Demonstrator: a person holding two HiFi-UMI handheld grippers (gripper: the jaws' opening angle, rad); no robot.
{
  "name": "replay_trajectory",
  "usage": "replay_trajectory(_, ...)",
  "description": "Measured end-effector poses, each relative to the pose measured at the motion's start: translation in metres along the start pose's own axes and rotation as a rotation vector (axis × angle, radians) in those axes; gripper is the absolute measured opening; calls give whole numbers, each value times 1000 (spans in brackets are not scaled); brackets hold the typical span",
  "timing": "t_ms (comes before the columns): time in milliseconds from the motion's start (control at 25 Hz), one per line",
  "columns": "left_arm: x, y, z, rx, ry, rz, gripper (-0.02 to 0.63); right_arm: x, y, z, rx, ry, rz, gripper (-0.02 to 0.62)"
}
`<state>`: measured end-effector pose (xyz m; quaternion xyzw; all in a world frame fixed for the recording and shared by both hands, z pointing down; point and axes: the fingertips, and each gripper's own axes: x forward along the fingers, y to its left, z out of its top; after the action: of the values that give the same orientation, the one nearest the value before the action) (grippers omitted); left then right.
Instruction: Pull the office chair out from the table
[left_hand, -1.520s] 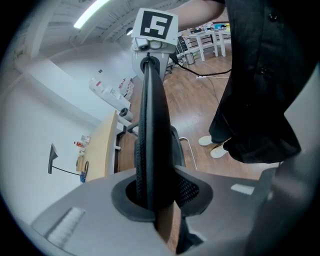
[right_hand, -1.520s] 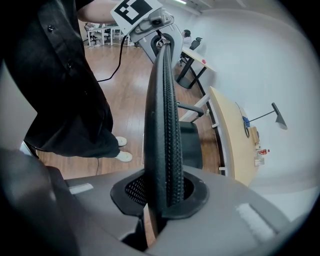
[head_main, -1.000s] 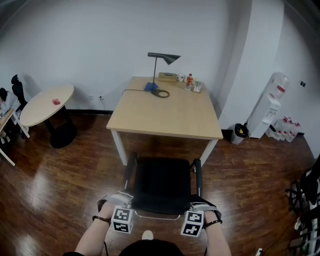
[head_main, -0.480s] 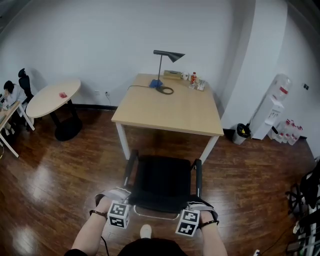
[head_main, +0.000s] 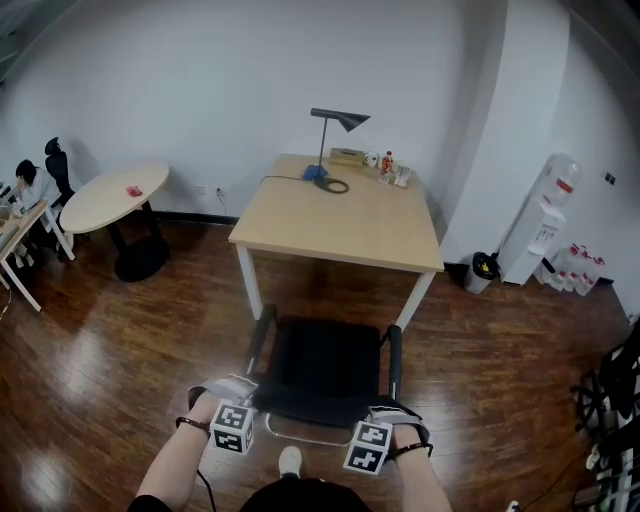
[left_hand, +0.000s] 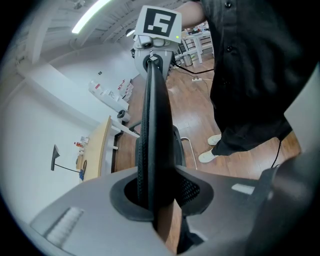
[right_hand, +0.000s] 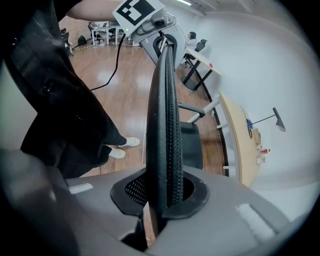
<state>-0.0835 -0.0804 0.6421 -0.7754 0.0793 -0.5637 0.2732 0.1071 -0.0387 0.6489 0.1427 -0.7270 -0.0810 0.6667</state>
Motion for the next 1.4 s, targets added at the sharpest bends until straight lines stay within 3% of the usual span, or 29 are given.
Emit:
replay_trajectory(240,-7,-11,4,-12,21,27,80,-5,10,-2,-14,-7,-35,60)
replay_trajectory(400,-17,-11,11,-29,6,105,107,-11,13,0,-11,-35,-81,72)
replay_trajectory(480,-28,-5,16,-57,-10,171,167,-19,7,5,-19,-88,-148,103)
replay_trajectory(640,-52,-2,33,-103,-42,301,184,-43,4,5,-51,-153,-290,158)
replay_trajectory(760,-69,-11,44,-143,-73,364,184,-59,6,1,-1,-180,-400,167)
replay_trajectory(840,-83,-17,48,-202,-108,422,184,-74,6,0,35,-203,-493,148)
replay_trajectory(960,-114,-25,50,-368,-211,527,181,-95,18,1,111,-243,-575,90)
replay_trajectory(1040,-134,-37,46,-481,-275,564,144,-104,35,7,175,-277,-595,50)
replay_trajectory(1160,-157,-62,40,-576,-327,585,25,-115,65,23,281,-357,-618,20)
replay_trajectory(1400,-194,-108,38,-716,-403,624,2,-137,129,37,440,-452,-625,14)
